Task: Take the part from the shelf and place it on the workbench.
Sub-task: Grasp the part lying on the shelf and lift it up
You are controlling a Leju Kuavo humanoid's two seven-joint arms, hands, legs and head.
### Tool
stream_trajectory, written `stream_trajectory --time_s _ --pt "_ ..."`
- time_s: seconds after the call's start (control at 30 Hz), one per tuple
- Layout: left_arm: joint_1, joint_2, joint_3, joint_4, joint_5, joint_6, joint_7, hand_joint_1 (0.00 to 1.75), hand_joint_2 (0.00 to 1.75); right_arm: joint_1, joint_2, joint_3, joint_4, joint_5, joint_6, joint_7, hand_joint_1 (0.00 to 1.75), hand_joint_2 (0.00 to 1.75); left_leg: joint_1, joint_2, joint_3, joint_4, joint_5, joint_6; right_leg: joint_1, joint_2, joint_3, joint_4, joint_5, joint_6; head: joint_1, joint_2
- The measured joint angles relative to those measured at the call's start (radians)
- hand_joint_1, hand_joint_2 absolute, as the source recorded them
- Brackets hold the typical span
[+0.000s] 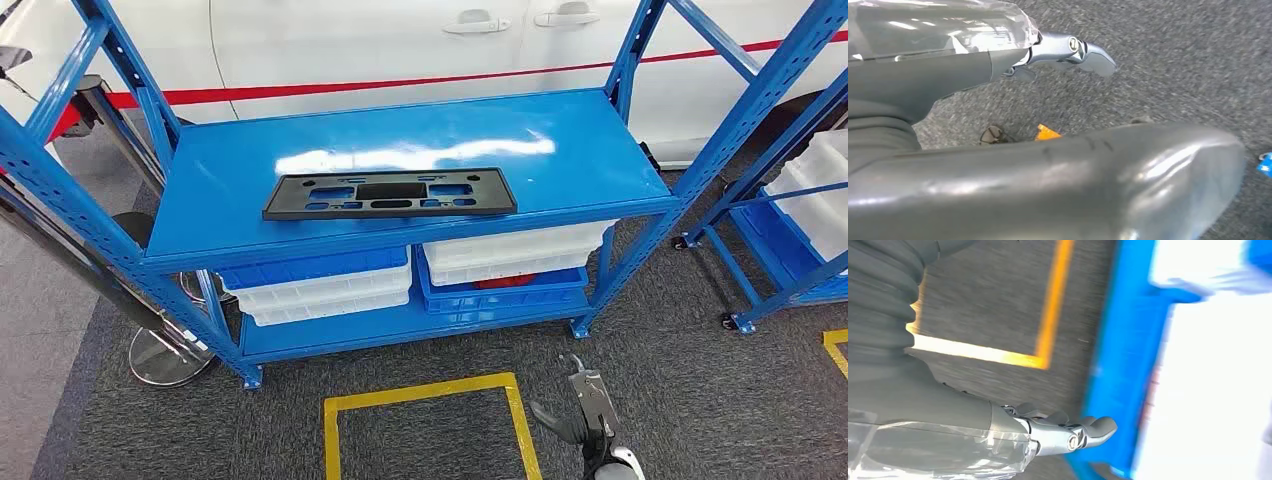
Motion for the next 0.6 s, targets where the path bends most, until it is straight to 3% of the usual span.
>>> stream_trajectory --time_s 0.6 --pt "-0.003 0.004 -0.013 0.0 -0.088 -0.003 -0.052 0.0 0.0 0.117 -0.013 0.037 -0.592 -0.014 0.004 0.002 0.0 1.75 -0.002 0.001 0.0 0.001 0.0 0.0 -0.001 0.0 0.0 -0.001 0.0 0.0 0.0 0.0"
